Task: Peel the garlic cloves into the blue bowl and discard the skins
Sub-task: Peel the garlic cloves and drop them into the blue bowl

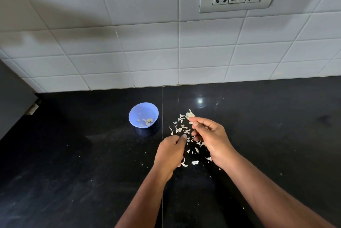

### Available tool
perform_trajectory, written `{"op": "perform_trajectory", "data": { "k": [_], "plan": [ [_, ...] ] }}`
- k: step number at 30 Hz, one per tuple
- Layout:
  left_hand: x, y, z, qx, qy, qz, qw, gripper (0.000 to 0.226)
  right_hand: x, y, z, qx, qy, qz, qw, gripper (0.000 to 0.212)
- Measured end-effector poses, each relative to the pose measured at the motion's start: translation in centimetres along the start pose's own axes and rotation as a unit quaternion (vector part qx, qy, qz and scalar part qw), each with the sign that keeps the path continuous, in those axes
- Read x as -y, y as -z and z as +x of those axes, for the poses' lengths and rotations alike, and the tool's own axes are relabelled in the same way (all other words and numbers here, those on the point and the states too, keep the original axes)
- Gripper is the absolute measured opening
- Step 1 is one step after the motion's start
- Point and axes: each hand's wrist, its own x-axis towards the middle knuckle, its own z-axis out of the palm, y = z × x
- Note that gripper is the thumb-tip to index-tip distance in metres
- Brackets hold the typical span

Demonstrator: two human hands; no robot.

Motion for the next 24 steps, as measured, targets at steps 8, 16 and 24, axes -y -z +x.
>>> {"op": "perform_trajectory", "data": {
  "k": [8,16,24],
  "plan": [
    [-0.1,-0.1,0.7,-0.036,-0.064,-0.035,0.997,0.005,0.0,0.7,0.2,0.044,-0.007,-0.099,0.994,0.009],
    [-0.7,-0.3,1.3,-0.034,-0.06,-0.124,0.99,0.012,0.3,1.2,0.7,0.091,-0.035,-0.11,0.989,0.017],
    [-1.5,-0.9,1.2,-0.035,-0.019,-0.237,0.971,0.012,0.5,1.3,1.5,0.107,-0.05,-0.104,0.988,0.015]
  ]
}}
